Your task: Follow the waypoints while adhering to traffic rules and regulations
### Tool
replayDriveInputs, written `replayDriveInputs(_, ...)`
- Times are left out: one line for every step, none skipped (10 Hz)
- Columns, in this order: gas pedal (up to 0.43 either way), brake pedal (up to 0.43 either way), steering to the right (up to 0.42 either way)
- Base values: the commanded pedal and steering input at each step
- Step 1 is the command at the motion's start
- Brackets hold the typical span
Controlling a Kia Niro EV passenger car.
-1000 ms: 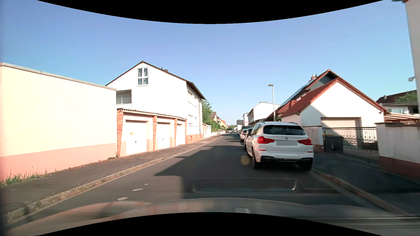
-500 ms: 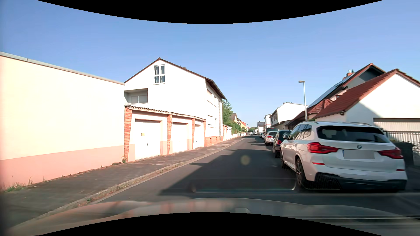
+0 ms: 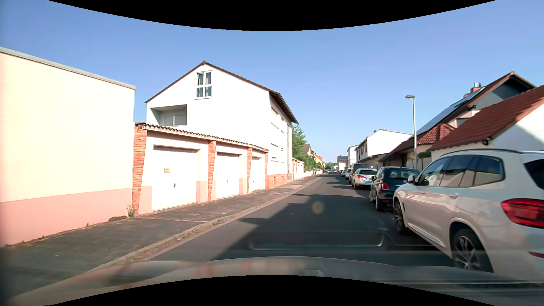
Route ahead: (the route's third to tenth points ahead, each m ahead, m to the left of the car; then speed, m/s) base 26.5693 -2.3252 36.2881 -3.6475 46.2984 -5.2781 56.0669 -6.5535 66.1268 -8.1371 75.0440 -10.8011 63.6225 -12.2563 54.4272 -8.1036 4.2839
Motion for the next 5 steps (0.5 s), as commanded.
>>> replayDriveInputs(0.067, 0.000, 0.093)
replayDriveInputs(0.067, 0.000, 0.101)
replayDriveInputs(0.067, 0.000, 0.102)
replayDriveInputs(0.067, 0.000, 0.099)
replayDriveInputs(0.067, 0.000, 0.091)
